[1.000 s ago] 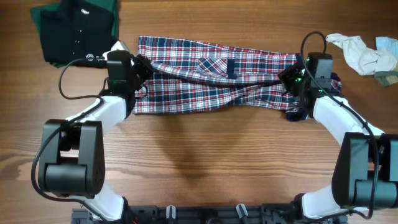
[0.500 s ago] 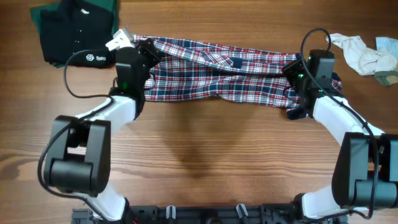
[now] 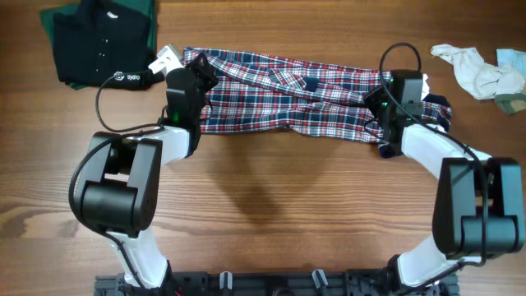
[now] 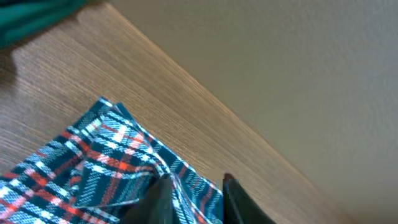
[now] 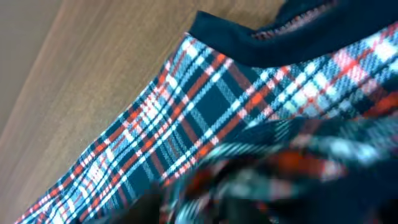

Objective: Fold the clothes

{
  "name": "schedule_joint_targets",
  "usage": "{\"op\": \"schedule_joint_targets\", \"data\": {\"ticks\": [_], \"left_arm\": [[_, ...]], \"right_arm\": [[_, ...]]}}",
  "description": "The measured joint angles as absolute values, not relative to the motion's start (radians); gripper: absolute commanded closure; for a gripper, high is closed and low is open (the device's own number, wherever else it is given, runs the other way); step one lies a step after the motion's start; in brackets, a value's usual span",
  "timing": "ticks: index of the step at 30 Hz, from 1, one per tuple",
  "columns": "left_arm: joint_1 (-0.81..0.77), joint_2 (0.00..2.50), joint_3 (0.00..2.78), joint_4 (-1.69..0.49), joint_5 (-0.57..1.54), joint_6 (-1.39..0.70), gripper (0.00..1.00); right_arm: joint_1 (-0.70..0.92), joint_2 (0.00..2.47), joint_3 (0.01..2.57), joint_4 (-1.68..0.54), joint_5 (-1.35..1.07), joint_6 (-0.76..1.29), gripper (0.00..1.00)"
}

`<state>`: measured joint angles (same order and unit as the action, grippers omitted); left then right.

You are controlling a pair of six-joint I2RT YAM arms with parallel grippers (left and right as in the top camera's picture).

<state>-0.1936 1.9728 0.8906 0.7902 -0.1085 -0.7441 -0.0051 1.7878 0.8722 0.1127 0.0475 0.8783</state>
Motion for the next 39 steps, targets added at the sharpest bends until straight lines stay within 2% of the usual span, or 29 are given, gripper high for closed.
{"op": "schedule_joint_targets", "data": {"ticks": [1,4,7,12,14,15,16,18,19,20,24,32,39], "left_arm": [[-0.194,1.973,0.891,0.790,-0.109,-0.744,0.41],[-0.194,1.973,0.891,0.791,-0.112,-0.746,0.31],[-0.194,1.973,0.891,0.791,-0.101,-0.682,0.26],[-0.194,1.973,0.892,0.773,0.006,-0.571,0.28],[-0.194,1.962,0.894,0.694,0.050,-0.531,0.35],[-0.194,1.951,0.895,0.652,0.054,-0.508,0.42],[-0.194,1.934,0.896,0.598,0.059,-0.487,0.51],[-0.194,1.859,0.898,0.434,0.071,-0.414,0.77],[-0.194,1.810,0.897,0.356,0.074,-0.392,0.89],[-0.194,1.771,0.900,0.293,0.077,-0.381,0.95],[-0.194,1.666,0.905,0.141,0.078,-0.330,0.96],[-0.194,1.808,0.905,0.160,0.079,-0.315,0.96],[-0.194,1.843,0.904,0.156,0.085,-0.315,0.93]], "right_arm": [[-0.005,1.788,0.872,0.128,0.055,0.855,0.00],[-0.005,1.788,0.873,0.168,0.064,0.762,0.00],[-0.005,1.788,0.881,0.178,0.070,0.645,0.00],[-0.005,1.784,1.004,0.052,0.076,0.524,0.00],[-0.005,1.760,1.071,-0.050,0.079,0.474,0.04],[-0.005,1.749,1.100,-0.116,0.080,0.453,0.12],[-0.005,1.739,1.128,-0.182,0.080,0.435,0.31],[-0.005,1.722,1.193,-0.351,0.078,0.383,0.76],[-0.005,1.717,1.212,-0.403,0.068,0.361,0.89],[-0.005,1.714,1.222,-0.448,0.046,0.346,0.94],[-0.003,1.713,1.224,-0.554,-0.113,0.312,0.96],[0.004,1.856,1.222,-0.565,-0.184,0.347,0.96],[0.004,1.981,1.220,-0.430,-0.188,0.371,0.96]]}}
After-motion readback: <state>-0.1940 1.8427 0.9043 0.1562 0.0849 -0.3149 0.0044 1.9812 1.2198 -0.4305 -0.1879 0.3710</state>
